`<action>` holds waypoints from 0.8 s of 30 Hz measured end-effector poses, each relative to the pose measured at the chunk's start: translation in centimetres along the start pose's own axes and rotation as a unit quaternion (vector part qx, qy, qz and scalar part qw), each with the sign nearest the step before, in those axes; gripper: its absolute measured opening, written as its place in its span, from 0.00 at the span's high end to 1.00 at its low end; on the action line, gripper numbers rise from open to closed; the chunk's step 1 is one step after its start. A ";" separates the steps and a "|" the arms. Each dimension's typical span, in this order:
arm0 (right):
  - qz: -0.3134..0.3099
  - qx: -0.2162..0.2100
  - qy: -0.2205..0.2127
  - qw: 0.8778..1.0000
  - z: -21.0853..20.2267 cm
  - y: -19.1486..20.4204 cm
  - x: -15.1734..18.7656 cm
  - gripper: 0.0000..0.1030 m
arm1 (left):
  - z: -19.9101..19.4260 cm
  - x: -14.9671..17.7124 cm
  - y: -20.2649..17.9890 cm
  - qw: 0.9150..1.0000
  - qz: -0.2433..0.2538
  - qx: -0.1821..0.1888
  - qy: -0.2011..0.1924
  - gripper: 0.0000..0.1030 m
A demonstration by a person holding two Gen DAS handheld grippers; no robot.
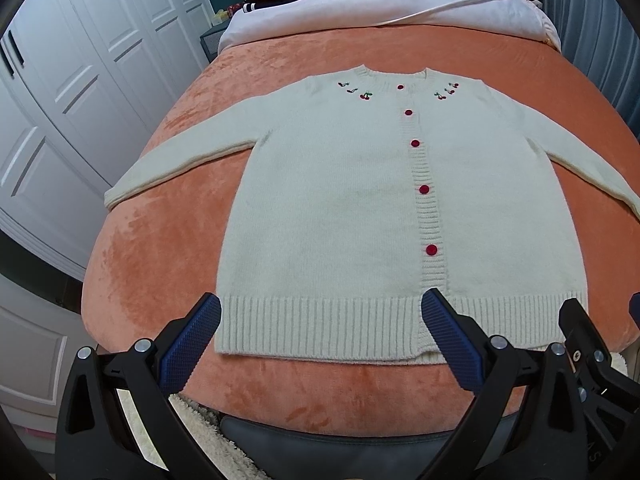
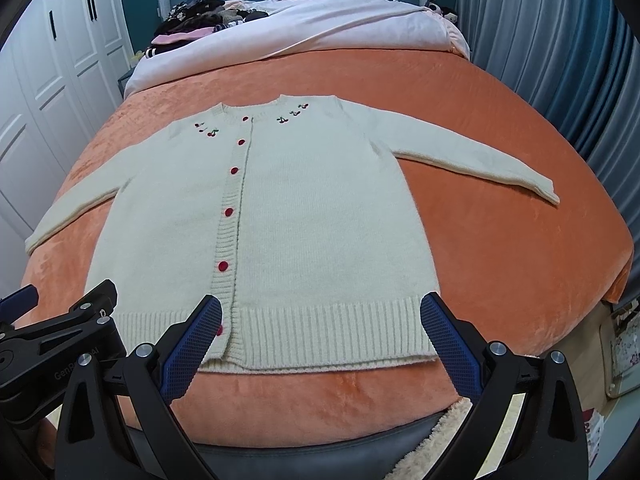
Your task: Fold small clothes
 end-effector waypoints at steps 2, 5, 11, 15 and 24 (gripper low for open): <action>0.001 0.000 0.003 1.000 0.2 0.0 0.0 0.05 | 0.2 -0.1 -0.1 1.000 0.001 -0.001 0.002 0.05; 0.003 -0.001 0.007 1.000 0.5 0.0 0.1 0.05 | 0.5 -0.1 -0.3 1.000 0.001 -0.003 0.006 0.05; 0.006 -0.031 0.018 0.999 2.2 -0.5 -0.2 0.05 | 1.9 -0.7 -0.8 1.000 -0.011 0.024 0.017 0.05; 0.055 -0.078 -0.016 0.995 4.9 -5.8 -3.1 0.05 | 3.3 -2.4 1.8 0.992 -0.082 0.093 0.018 0.05; 0.379 -0.052 -0.041 0.923 17.3 -32.9 -9.6 0.10 | 8.1 -3.6 8.4 0.976 -0.201 0.076 0.032 0.05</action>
Point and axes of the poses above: each gripper's, at about its wrist camera, not at the fingertips, and z roughly the way its jaws point, y to its left, x to its underside, the point moved 6 cm from there along z, roughly the way its jaws point, and after that the axes turned 1 degree about -x, right-handed, at the moved point
